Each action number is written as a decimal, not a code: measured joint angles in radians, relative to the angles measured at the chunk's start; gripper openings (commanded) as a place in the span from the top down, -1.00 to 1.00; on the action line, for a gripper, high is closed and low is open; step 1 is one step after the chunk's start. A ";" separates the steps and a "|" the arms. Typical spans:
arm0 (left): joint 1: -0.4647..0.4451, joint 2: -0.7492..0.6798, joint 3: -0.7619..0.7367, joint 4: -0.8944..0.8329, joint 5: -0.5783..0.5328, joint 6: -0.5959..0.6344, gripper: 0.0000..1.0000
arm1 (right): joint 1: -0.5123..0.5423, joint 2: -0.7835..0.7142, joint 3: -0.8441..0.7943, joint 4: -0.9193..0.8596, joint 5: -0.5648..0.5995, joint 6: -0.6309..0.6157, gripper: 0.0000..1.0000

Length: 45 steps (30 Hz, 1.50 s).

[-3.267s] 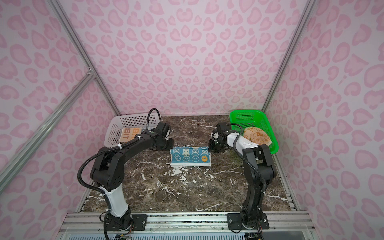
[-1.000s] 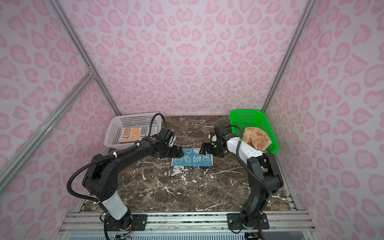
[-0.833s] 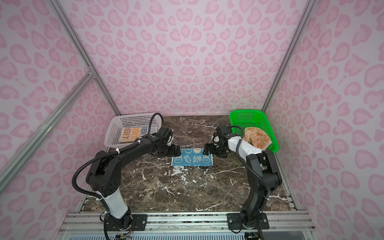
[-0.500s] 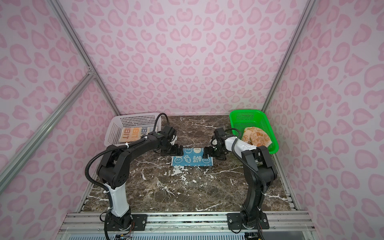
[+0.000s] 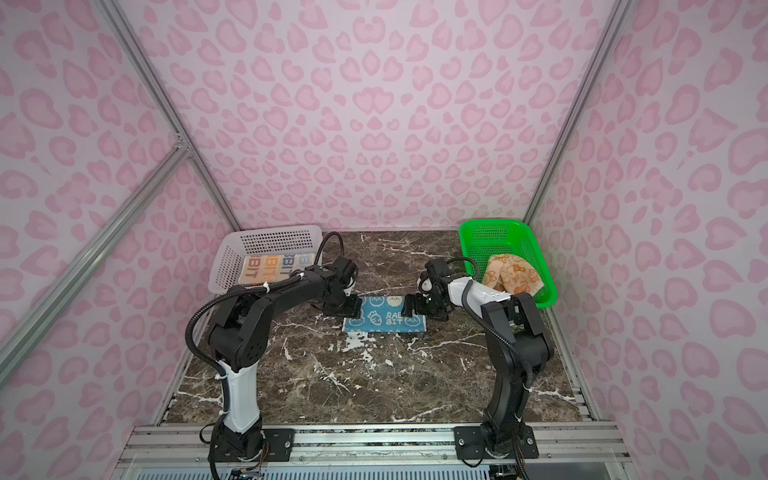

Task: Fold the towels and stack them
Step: 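Carry the blue towel to the white basket with left gripper while right releases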

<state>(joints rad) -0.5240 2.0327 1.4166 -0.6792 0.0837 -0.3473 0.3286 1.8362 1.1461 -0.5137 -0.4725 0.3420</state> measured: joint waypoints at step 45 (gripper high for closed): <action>0.215 0.077 0.760 -0.429 -0.484 0.272 0.92 | 0.146 0.140 0.594 -0.176 -0.018 0.002 -0.97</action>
<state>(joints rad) -0.3092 2.1098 2.1769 -1.1084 -0.4004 -0.0753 0.4751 1.9766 1.7401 -0.6899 -0.4900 0.3443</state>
